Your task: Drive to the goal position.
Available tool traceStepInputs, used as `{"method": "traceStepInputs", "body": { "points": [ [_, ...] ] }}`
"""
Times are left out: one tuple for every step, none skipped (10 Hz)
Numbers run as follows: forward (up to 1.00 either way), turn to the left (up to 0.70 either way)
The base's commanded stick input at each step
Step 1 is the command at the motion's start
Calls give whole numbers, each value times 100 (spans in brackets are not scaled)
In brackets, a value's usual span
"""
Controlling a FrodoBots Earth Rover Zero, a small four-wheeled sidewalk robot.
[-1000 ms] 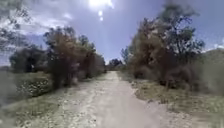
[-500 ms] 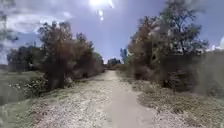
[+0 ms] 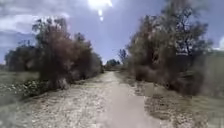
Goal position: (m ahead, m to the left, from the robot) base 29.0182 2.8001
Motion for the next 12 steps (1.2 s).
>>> {"method": "traceStepInputs", "body": {
  "points": [
    [70,0],
    [70,0],
    [70,0],
    [70,0],
    [70,0],
    [70,0],
    [70,0],
    [70,0],
    [70,0],
    [70,0],
    [70,0],
    [70,0]
  ]
}}
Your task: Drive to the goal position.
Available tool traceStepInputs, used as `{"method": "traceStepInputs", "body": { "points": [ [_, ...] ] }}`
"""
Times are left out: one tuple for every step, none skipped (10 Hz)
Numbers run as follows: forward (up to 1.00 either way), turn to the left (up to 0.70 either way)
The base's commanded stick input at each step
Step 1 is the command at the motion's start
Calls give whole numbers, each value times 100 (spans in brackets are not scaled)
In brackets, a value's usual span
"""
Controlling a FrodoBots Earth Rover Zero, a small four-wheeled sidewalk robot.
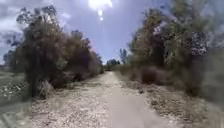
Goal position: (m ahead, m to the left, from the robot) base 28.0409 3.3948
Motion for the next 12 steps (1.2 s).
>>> {"method": "traceStepInputs", "body": {
  "points": [
    [70,0],
    [70,0],
    [70,0],
    [70,0],
    [70,0],
    [70,0],
    [70,0],
    [70,0],
    [70,0],
    [70,0],
    [70,0],
    [70,0]
  ]
}}
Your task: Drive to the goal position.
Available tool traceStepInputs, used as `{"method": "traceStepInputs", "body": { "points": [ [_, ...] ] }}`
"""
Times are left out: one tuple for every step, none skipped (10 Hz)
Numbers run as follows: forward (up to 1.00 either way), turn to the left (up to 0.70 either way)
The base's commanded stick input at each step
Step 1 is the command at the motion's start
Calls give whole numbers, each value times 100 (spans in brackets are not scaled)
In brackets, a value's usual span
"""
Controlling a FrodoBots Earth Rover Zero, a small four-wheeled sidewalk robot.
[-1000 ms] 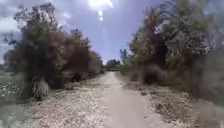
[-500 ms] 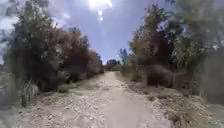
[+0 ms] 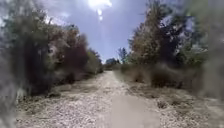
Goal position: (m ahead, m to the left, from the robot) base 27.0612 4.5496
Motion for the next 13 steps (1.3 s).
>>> {"method": "traceStepInputs", "body": {
  "points": [
    [70,0],
    [70,0],
    [70,0],
    [70,0],
    [70,0],
    [70,0],
    [70,0],
    [70,0],
    [70,0],
    [70,0],
    [70,0],
    [70,0],
    [70,0]
  ]
}}
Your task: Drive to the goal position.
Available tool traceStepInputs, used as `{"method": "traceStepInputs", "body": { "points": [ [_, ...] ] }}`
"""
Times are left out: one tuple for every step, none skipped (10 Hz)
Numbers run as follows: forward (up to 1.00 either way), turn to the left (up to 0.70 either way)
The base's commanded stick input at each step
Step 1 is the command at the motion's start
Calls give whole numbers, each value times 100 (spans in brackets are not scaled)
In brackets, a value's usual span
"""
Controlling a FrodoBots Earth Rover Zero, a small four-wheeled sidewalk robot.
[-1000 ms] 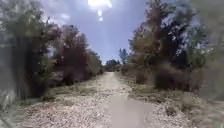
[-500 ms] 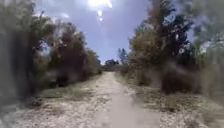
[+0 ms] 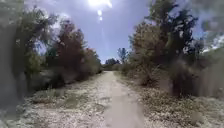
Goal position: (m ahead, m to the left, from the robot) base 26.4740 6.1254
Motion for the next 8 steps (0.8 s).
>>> {"method": "traceStepInputs", "body": {
  "points": [
    [70,0],
    [70,0],
    [70,0],
    [70,0],
    [70,0],
    [70,0],
    [70,0],
    [70,0]
  ]
}}
